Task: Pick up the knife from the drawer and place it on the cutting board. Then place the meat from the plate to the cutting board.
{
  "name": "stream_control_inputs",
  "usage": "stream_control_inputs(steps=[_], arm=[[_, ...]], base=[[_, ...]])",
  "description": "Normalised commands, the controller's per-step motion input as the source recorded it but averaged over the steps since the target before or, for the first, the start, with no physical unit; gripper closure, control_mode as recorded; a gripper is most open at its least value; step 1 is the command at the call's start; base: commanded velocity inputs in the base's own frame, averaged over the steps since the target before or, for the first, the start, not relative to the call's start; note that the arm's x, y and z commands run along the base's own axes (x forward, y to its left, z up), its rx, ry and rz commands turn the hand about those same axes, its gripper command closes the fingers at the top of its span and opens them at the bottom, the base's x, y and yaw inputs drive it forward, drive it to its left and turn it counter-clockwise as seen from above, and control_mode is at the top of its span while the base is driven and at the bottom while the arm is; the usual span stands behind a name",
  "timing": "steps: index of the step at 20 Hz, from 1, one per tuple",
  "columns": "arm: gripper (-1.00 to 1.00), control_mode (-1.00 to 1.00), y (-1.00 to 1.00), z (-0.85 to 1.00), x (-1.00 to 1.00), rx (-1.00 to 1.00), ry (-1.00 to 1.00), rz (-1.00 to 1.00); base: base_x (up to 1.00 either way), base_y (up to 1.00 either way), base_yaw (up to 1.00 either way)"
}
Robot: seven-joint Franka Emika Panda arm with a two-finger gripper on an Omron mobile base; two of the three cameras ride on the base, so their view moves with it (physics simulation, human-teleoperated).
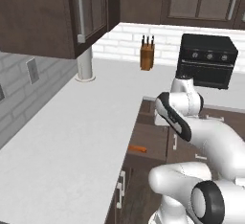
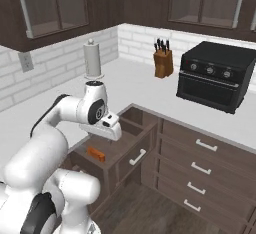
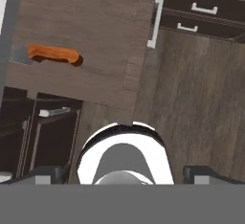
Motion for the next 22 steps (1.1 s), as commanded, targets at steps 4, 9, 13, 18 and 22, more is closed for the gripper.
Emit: stream_control_inputs(steps=[4, 9, 13, 18, 22], arm=[[-1.0, -1.0, -0.28, -0.58, 0.45, 0.02, 0.09, 0.0], [-1.0, -1.0, -0.28, -0.52, 0.32, 0.0, 0.0, 0.0], [-1.0, -1.0, -0.08, -0.45, 0.37, 0.0, 0.0, 0.0], [-1.0, -1.0, -0.15, -0.45, 0.3, 0.03, 0.0, 0.0], [-1.0, -1.0, -0.07, -0.4, 0.38, 0.03, 0.04, 0.0]], base=[[0.0, 0.0, 0.0], [0.0, 0.0, 0.0], [0.0, 0.0, 0.0], [0.0, 0.0, 0.0], [0.0, 0.0, 0.0]])
